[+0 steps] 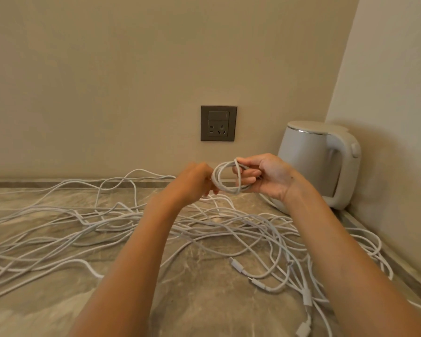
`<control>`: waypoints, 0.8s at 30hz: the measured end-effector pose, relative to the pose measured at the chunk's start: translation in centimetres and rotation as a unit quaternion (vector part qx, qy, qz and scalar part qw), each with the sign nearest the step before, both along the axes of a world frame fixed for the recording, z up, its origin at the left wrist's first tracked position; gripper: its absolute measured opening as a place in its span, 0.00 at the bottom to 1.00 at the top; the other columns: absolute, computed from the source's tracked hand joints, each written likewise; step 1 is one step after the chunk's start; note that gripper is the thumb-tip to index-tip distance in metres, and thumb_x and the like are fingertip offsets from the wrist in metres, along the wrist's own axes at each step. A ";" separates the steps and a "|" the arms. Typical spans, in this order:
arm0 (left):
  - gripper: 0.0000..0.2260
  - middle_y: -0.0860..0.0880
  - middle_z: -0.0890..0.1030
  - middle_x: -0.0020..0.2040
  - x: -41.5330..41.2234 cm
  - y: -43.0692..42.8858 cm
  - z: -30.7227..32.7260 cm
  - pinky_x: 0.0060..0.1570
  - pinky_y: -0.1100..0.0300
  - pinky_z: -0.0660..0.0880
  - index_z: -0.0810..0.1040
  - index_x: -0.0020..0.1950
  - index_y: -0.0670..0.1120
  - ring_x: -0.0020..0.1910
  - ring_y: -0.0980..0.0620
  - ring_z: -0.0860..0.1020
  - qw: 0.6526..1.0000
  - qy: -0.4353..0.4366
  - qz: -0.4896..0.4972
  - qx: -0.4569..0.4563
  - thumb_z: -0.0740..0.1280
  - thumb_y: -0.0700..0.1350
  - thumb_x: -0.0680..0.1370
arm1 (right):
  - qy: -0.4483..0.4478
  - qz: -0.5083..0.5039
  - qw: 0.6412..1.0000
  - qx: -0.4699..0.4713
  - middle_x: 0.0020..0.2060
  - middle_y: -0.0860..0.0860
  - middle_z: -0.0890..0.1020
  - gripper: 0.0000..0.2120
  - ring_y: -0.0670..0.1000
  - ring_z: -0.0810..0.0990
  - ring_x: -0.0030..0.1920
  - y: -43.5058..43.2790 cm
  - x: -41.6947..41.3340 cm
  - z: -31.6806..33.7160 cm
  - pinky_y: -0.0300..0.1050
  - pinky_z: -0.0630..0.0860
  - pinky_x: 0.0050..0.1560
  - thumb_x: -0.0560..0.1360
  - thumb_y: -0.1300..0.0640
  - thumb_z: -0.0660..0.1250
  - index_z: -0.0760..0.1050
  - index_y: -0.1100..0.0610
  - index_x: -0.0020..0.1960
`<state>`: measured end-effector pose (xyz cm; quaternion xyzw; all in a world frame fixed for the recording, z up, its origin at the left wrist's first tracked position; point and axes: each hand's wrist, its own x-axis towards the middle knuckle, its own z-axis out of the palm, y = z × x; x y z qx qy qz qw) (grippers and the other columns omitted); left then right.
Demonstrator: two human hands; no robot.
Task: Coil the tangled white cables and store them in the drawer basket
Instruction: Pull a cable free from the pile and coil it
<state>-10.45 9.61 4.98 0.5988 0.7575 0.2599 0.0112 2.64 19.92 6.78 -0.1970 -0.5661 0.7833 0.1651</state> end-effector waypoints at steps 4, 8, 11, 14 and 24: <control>0.08 0.45 0.78 0.36 -1.0 -0.4 0.6 0.39 0.61 0.65 0.81 0.42 0.39 0.38 0.51 0.73 0.999 0.013 0.028 0.034 0.65 0.42 0.77 | -0.079 0.017 0.997 0.021 0.15 0.46 0.61 0.15 0.42 0.61 0.17 0.2 -0.4 -0.8 0.36 0.62 0.39 0.80 0.62 0.54 0.69 0.62 0.35; 0.10 0.46 0.75 0.36 -0.7 -0.4 0.8 0.40 0.60 0.65 0.81 0.43 0.38 0.38 0.50 0.71 0.997 -0.007 0.045 0.067 0.64 0.42 0.77 | -0.115 0.040 0.992 0.044 0.16 0.46 0.61 0.15 0.42 0.60 0.17 -0.2 -0.9 -1.4 0.32 0.65 0.27 0.80 0.62 0.55 0.70 0.62 0.36; 0.11 0.45 0.75 0.36 -0.1 -0.1 1.0 0.38 0.61 0.62 0.81 0.43 0.37 0.38 0.50 0.71 0.995 -0.012 0.054 0.080 0.63 0.42 0.78 | -0.151 0.060 0.983 0.089 0.16 0.46 0.61 0.15 0.42 0.61 0.18 -0.3 -1.0 -1.4 0.31 0.65 0.25 0.80 0.61 0.55 0.69 0.61 0.35; 0.12 0.45 0.75 0.36 0.2 0.2 1.1 0.37 0.61 0.61 0.80 0.43 0.36 0.38 0.50 0.71 0.994 -0.008 0.061 0.092 0.63 0.43 0.78 | -0.181 0.059 0.972 0.138 0.16 0.46 0.63 0.16 0.43 0.65 0.20 -0.3 -1.0 -1.3 0.33 0.68 0.25 0.80 0.60 0.56 0.69 0.60 0.34; 0.14 0.39 0.81 0.44 2.0 0.6 0.8 0.43 0.53 0.71 0.78 0.42 0.37 0.44 0.42 0.77 0.983 0.046 0.068 0.166 0.60 0.45 0.80 | -0.186 -0.095 0.953 0.220 0.23 0.50 0.74 0.14 0.45 0.71 0.23 -1.3 -1.8 -1.1 0.38 0.71 0.37 0.79 0.62 0.60 0.73 0.61 0.35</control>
